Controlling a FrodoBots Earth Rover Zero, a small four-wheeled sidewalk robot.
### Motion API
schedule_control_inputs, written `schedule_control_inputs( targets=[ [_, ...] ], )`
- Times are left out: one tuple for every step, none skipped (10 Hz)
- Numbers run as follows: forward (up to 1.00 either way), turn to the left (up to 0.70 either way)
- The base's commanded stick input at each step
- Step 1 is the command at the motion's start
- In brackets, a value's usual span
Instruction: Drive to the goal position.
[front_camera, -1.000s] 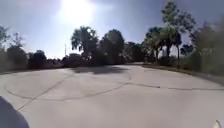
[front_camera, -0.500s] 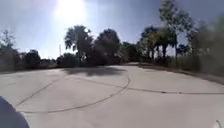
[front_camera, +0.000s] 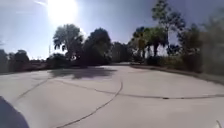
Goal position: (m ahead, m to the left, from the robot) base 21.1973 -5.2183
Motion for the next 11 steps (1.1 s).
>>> schedule_control_inputs(
  targets=[
    [0.70,0.00],
    [0.70,0.00],
    [0.70,0.00],
    [0.70,0.00],
    [0.70,0.00],
    [0.70,0.00],
    [0.70,0.00],
    [0.70,0.00],
    [0.70,0.00],
    [0.70,0.00],
    [0.70,0.00]
  ],
)
